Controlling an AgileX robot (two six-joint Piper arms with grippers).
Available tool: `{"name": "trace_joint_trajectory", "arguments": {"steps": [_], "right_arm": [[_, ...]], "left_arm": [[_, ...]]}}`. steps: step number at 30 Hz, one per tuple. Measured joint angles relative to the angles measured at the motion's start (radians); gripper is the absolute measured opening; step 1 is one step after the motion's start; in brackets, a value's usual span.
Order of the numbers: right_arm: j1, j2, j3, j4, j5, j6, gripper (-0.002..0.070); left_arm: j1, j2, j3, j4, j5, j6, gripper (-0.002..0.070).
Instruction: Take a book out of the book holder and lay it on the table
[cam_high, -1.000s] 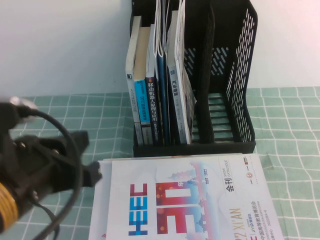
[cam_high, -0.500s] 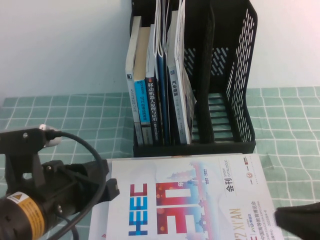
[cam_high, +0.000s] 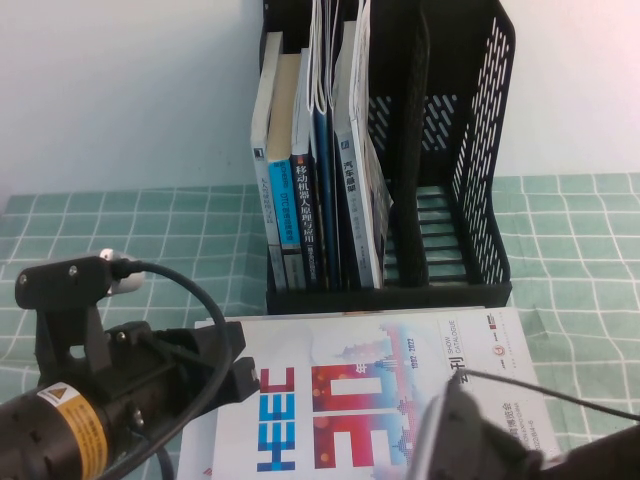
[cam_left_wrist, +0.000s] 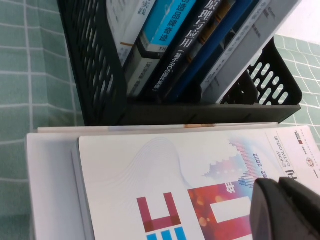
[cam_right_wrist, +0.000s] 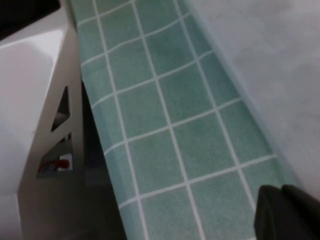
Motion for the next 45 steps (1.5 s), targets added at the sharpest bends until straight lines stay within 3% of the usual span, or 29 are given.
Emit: {"name": "trace_joint_trajectory", "arguments": {"steps": [8,17,22,27,33,39,45], "right_arm": [[0.088,0.157,-0.081,0.001,-0.034,-0.031,-0.0002],[0.108,0.167,-0.086,0.004,-0.198,-0.097,-0.0002],[0.108,0.152,-0.112,0.006,-0.173,-0.123,-0.0002],[0.108,0.008,-0.136,0.015,-0.171,-0.174,-0.0002],[0.093,-0.278,-0.153,-0.097,-0.361,-0.192,-0.0002],[-0.033,-0.495,-0.154,-0.134,-0.401,-0.221,-0.0002],[-0.144,-0.649,-0.154,-0.131,-0.232,-0.223,-0.0002]], "left_arm": [[0.0,0.0,0.0,0.002,0.0,-0.002,-0.0003],[0.0,0.0,0.0,0.003,-0.002,-0.002,-0.0003],[0.0,0.0,0.0,0.003,-0.011,-0.002,-0.0003],[0.0,-0.017,-0.002,0.057,-0.081,0.0,-0.0003],[0.0,-0.107,-0.046,0.126,-0.121,0.002,-0.0003],[0.0,-0.262,-0.063,0.213,-0.065,0.005,-0.0003],[0.0,-0.438,-0.063,0.097,0.02,-0.012,-0.0003]]}}
